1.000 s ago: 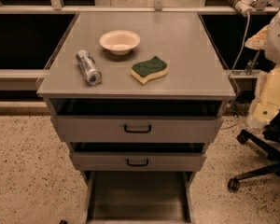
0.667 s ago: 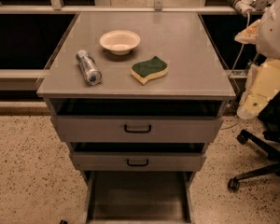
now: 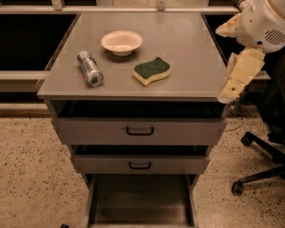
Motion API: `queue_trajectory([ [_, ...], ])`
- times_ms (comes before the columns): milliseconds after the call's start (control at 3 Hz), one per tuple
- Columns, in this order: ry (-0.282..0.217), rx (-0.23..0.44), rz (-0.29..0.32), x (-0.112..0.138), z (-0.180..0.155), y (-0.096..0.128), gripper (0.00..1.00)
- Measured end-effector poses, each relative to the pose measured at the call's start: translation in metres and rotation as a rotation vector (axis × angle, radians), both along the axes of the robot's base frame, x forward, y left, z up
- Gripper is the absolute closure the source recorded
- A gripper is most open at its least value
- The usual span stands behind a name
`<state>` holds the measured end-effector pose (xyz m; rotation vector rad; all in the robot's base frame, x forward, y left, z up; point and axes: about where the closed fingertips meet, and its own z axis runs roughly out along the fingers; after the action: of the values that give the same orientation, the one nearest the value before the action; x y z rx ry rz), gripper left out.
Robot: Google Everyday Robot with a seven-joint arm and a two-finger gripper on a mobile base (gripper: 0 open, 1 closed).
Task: Place sponge into bottom drawer
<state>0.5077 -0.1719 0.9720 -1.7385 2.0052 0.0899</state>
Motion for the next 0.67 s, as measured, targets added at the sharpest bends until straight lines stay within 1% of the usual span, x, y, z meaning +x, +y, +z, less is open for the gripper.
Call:
queue_trajectory([
  [333,0.001,0.013,-0.015,0.0022,-0.0024,-0.0004,0.0],
  [667,0.001,0.013,-0.015,0.0022,-0.0025,-0.0003,0.0],
])
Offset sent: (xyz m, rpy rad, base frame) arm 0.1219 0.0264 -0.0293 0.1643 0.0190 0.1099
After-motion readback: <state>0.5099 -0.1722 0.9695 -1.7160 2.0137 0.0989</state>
